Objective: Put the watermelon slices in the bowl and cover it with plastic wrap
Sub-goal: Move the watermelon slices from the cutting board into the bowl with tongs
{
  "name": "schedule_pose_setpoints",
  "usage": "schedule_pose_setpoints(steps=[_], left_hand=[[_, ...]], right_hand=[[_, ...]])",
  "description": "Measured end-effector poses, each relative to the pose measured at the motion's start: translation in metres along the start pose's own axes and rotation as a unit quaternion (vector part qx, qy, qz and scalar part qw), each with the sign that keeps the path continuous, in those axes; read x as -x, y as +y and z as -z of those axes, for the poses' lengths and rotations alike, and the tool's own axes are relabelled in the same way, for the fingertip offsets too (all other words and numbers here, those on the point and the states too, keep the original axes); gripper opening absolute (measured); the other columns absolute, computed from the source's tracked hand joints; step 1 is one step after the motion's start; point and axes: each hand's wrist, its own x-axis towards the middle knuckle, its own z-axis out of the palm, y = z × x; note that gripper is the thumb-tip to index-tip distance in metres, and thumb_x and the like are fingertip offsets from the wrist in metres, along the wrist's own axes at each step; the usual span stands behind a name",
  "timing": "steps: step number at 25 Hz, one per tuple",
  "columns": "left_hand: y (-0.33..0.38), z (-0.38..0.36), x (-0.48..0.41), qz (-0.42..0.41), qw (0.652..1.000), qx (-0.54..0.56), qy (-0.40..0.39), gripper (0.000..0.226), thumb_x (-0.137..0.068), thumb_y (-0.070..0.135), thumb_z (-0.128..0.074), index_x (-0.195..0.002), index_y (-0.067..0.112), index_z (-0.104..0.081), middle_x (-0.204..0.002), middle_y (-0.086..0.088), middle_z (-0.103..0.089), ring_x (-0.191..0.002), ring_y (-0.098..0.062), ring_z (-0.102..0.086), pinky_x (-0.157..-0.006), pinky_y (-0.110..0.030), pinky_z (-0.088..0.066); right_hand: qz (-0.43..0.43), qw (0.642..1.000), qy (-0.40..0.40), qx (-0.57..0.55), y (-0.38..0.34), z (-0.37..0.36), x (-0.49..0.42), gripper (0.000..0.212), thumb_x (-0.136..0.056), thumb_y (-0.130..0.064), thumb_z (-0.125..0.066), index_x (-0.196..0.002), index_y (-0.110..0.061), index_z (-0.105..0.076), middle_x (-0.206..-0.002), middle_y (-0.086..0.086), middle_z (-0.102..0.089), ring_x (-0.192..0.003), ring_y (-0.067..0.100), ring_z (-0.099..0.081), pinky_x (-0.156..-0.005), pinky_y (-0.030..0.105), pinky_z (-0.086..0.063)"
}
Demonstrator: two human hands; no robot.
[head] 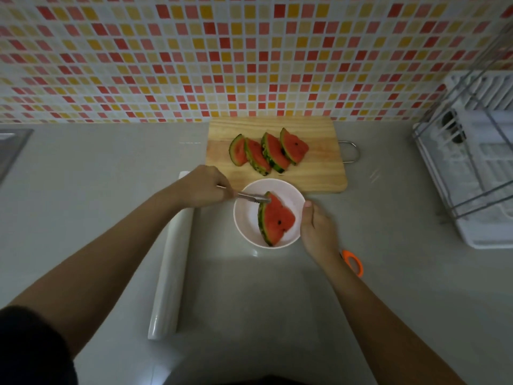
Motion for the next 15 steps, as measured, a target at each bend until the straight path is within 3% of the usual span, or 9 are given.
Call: schedule_pose_setpoints(steps=[2, 4, 8, 10, 12, 14, 15], left_hand=[[0.018, 0.001, 0.002, -0.031, 0.991, -0.130, -0.009, 0.036, -0.089, 0.037, -0.055, -0.078, 0.006, -0.071, -0.070, -0.005, -0.063, -0.072, -0.021, -0.057, -0.062, -0.029, -0.043], [0.033, 0.005, 0.008, -0.045, 0.976, -0.212, -0.005, 0.037, -0.088, 0.037, -0.053, -0.075, 0.004, -0.062, -0.067, -0.006, -0.054, -0.069, -0.024, -0.052, -0.062, -0.030, -0.042], [0.043, 0.030, 0.017, -0.101, 0.956, -0.253, 0.106, 0.036, -0.084, 0.035, -0.051, -0.072, 0.003, -0.063, -0.066, -0.012, -0.061, -0.063, -0.030, -0.058, -0.057, -0.028, -0.037], [0.046, 0.041, 0.009, -0.102, 0.965, -0.191, 0.150, 0.043, -0.081, 0.039, -0.046, -0.072, 0.004, -0.068, -0.061, -0.014, -0.062, -0.057, -0.030, -0.058, -0.051, -0.030, -0.041], [0.046, 0.041, -0.011, -0.014, 0.986, 0.000, 0.168, 0.041, -0.083, 0.040, -0.053, -0.070, 0.006, -0.072, -0.061, -0.015, -0.062, -0.054, -0.027, -0.054, -0.051, -0.032, -0.044], [0.044, 0.031, -0.036, 0.120, 0.961, 0.226, 0.106, 0.033, -0.082, 0.032, -0.063, -0.074, 0.001, -0.072, -0.063, -0.013, -0.058, -0.048, -0.019, -0.042, -0.046, -0.026, -0.034], [0.043, 0.023, -0.048, 0.160, 0.944, 0.280, 0.071, 0.031, -0.082, 0.027, -0.064, -0.079, -0.003, -0.070, -0.065, -0.012, -0.056, -0.046, -0.016, -0.036, -0.044, -0.025, -0.028]], right_hand=[[-0.004, 1.000, 0.006, 0.004, 0.000, -0.001, 0.000, 0.043, -0.099, -0.029, -0.027, -0.082, -0.005, -0.058, -0.079, 0.018, -0.065, -0.078, 0.036, -0.059, -0.065, 0.034, -0.039], [-0.006, 1.000, 0.012, 0.010, 0.001, -0.002, -0.001, 0.042, -0.099, -0.030, -0.027, -0.081, -0.006, -0.057, -0.080, 0.020, -0.065, -0.079, 0.037, -0.060, -0.067, 0.036, -0.041], [-0.004, 1.000, 0.021, 0.022, 0.002, -0.004, -0.002, 0.045, -0.099, -0.030, -0.028, -0.080, -0.002, -0.058, -0.079, 0.023, -0.066, -0.078, 0.038, -0.060, -0.068, 0.039, -0.043], [0.001, 1.000, 0.022, 0.022, 0.002, -0.004, -0.003, 0.044, -0.099, -0.028, -0.029, -0.079, -0.002, -0.057, -0.078, 0.024, -0.065, -0.077, 0.039, -0.060, -0.067, 0.037, -0.040], [0.007, 1.000, 0.020, 0.020, 0.001, -0.003, -0.002, 0.041, -0.099, -0.027, -0.030, -0.074, -0.007, -0.054, -0.072, 0.023, -0.062, -0.074, 0.039, -0.059, -0.064, 0.036, -0.038], [0.011, 0.999, 0.020, 0.026, 0.001, -0.003, -0.002, 0.039, -0.099, -0.027, -0.030, -0.072, -0.009, -0.052, -0.072, 0.022, -0.063, -0.074, 0.039, -0.059, -0.064, 0.037, -0.039], [0.010, 0.999, 0.021, 0.033, 0.001, -0.003, -0.002, 0.040, -0.099, -0.027, -0.029, -0.075, -0.006, -0.055, -0.076, 0.022, -0.065, -0.076, 0.039, -0.060, -0.066, 0.039, -0.041]])
